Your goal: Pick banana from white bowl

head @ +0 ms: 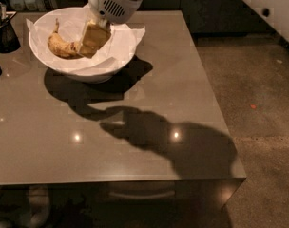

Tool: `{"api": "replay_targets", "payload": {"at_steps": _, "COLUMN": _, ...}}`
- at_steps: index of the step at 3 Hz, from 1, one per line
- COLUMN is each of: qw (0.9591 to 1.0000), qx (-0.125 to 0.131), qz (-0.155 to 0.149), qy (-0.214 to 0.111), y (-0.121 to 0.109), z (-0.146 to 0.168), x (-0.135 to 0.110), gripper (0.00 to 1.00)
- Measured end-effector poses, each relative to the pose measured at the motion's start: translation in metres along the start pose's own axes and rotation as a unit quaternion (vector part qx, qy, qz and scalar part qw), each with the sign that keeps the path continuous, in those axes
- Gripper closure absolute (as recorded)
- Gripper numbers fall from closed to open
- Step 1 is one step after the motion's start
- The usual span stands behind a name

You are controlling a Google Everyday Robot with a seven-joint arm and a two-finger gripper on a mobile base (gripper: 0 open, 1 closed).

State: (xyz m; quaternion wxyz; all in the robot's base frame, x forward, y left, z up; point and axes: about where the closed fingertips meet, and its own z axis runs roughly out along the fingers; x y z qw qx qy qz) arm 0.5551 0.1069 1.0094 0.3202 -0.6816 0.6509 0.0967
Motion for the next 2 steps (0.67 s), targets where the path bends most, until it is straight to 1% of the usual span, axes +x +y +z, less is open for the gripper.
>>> {"api": "replay_targets", "payload": {"at_steps": 1, "qw": 0.9986, "qx": -0.006, "qz": 0.052, "qy": -0.006, "y": 0.0597, "z": -0.0006, "x": -0.0035, "gripper": 1.0}}
{"api": "replay_targets", "payload": {"at_steps": 2, "qw": 0.9986, "qx": -0.006, "qz": 0.052, "qy": -0.006, "y": 0.0597, "z": -0.0006, "x": -0.0035, "gripper": 1.0}}
